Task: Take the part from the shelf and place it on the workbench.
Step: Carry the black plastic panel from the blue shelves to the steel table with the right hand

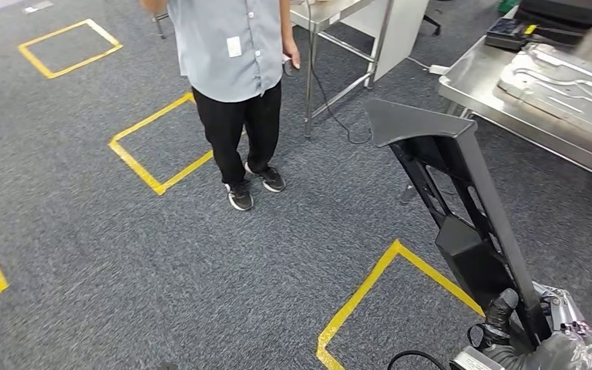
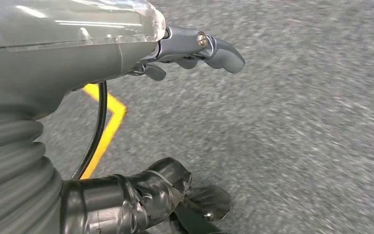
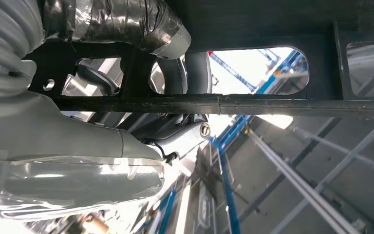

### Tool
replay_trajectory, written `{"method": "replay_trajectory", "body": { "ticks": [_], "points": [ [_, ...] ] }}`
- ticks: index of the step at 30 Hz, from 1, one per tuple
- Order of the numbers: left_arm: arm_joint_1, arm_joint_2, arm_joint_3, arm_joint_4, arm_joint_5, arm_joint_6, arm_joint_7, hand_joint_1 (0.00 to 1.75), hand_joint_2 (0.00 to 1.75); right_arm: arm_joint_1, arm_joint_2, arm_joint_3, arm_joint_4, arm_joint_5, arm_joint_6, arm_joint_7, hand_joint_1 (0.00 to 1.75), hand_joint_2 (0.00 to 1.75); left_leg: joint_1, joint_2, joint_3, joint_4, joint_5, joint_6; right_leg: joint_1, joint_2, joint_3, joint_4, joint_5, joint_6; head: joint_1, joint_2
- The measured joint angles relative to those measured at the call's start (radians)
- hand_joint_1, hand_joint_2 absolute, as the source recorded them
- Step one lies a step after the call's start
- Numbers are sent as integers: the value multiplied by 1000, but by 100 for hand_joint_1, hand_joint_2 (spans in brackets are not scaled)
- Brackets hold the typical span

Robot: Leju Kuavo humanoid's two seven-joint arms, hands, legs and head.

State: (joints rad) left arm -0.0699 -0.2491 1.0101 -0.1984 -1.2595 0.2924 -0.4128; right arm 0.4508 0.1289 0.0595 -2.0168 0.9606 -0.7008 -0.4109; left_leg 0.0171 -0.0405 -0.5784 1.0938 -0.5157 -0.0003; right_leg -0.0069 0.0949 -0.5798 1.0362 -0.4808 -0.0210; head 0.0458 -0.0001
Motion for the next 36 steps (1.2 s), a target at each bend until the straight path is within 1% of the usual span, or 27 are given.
{"method": "replay_trajectory", "body": {
  "ticks": [2,4,5,6,8,10,11,12,13,15,16,17,19,20,21,22,24,25,26,27,28,29,31,32,33,35,36],
  "points": [
    [-2,0,0,0,-1,0,0,0,175,-1,0,0,0,0,0,0,175,175,0,-29,20,-55,11,6,-1,20,-9,8,-2,12,0,0],
    [-4,0,0,0,-1,-1,0,0,175,1,0,0,0,0,0,0,175,175,-3,-12,24,-61,13,16,-4,37,-15,7,1,24,0,0],
    [-4,-1,0,0,-1,-1,0,0,175,3,0,0,0,0,0,0,175,175,-2,-1,26,-66,16,22,-5,27,-17,11,-2,29,0,0],
    [-5,-1,0,0,-1,-1,0,0,175,3,0,0,0,0,0,0,175,175,0,11,29,-70,19,28,-4,5,-26,28,-13,34,1,0],
    [-4,-1,1,0,-2,-1,0,0,175,1,0,0,0,0,0,0,175,175,1,35,31,-75,21,36,-3,-57,-70,121,-65,42,2,0],
    [-2,-1,1,0,-3,-2,0,0,175,-3,0,0,2,0,0,2,175,175,-1,62,31,-75,18,39,-7,-83,-132,239,-114,50,2,0],
    [-1,-1,1,0,-4,-2,0,0,175,-3,0,0,4,0,0,3,175,175,-1,76,32,-75,16,38,-8,-87,-146,264,-114,52,2,0],
    [-1,-1,1,0,-5,-2,0,0,175,-3,0,0,5,0,0,5,175,175,-1,88,35,-75,13,38,-9,-91,-141,253,-96,52,2,0],
    [-1,-1,1,0,-5,-2,0,0,175,-3,-1,0,6,0,0,7,175,175,-1,101,39,-75,10,36,-9,-98,-116,205,-63,51,2,0],
    [-3,-1,1,0,-5,-2,0,0,175,-5,-1,0,7,0,0,10,175,175,-3,121,49,-75,2,29,-1,-137,-46,71,-8,40,2,0],
    [-3,-2,1,0,-5,-2,0,0,175,-6,-1,0,7,0,0,11,175,175,-4,129,53,-76,-1,25,4,-153,-23,25,4,33,2,0],
    [-4,-2,1,0,-5,-2,0,0,175,-6,-1,0,8,0,0,11,175,175,-6,137,57,-76,-4,20,10,-163,-14,4,4,26,2,0],
    [-7,-3,1,0,-5,-2,0,0,175,-6,-2,0,8,0,0,12,175,175,-8,157,66,-82,-8,9,14,-146,-14,-1,3,15,2,0],
    [-8,-4,1,0,-5,-2,0,0,175,-5,-2,0,8,0,0,12,175,175,-7,158,72,-82,-12,4,11,-134,-10,-8,5,10,2,0],
    [-8,-4,1,0,-5,-2,0,0,175,-5,-2,0,8,0,0,13,175,175,-7,145,73,-72,-22,0,7,-123,-4,-15,8,5,2,0],
    [-9,-5,1,0,-6,-2,0,0,175,-6,-2,1,8,0,0,13,175,175,-6,122,61,-40,-43,-4,2,-111,2,-22,11,-1,2,0],
    [-7,-4,1,0,-6,-2,1,0,175,-10,-2,2,10,0,0,13,175,175,-4,70,3,78,-101,-6,-1,-89,6,-26,13,-9,1,0],
    [-6,-4,1,0,-6,-2,1,0,175,-11,-2,3,11,0,0,13,175,175,-3,57,-33,142,-125,-7,0,-77,5,-24,12,-11,1,0],
    [-4,-4,1,0,-6,-2,1,0,175,-10,-2,3,12,0,0,13,175,175,-3,52,-58,181,-129,-7,1,-62,5,-22,10,-13,1,0],
    [-2,-4,1,0,-6,-2,2,0,175,-10,-2,3,13,0,0,13,175,175,-4,49,-68,186,-114,-7,2,-48,6,-19,9,-13,1,0],
    [-1,-4,2,0,-6,-2,2,0,175,-10,-2,3,14,0,0,13,175,175,-4,45,-61,154,-80,-5,2,-32,6,-15,6,-12,1,0],
    [0,-4,2,0,-6,-2,3,0,175,-10,-2,3,14,0,0,13,175,175,-4,34,-39,92,-37,-1,2,-18,6,-11,3,-10,1,0],
    [-1,-2,2,0,-6,-3,3,0,175,-11,-2,4,14,0,0,13,175,175,-3,-9,4,-22,13,6,3,5,1,-1,-2,-4,1,0],
    [-2,-1,2,0,-6,-3,3,0,175,-12,-2,4,15,0,0,13,175,175,-4,-25,15,-51,20,9,1,15,-2,2,-3,2,1,0],
    [-3,0,2,0,-6,-3,3,0,175,-12,-2,4,15,0,0,13,175,175,-6,-30,19,-61,16,11,-2,25,-6,3,-3,8,1,0],
    [-6,0,2,0,-6,-4,1,0,175,-10,-3,4,16,1,0,17,175,175,-7,-9,24,-71,23,22,-6,36,-10,2,-1,21,1,0],
    [-6,-1,2,0,-5,-5,0,0,175,-9,-5,4,16,1,0,19,175,175,-4,2,28,-78,26,27,-5,21,-13,8,-5,26,2,0]
  ]
}}
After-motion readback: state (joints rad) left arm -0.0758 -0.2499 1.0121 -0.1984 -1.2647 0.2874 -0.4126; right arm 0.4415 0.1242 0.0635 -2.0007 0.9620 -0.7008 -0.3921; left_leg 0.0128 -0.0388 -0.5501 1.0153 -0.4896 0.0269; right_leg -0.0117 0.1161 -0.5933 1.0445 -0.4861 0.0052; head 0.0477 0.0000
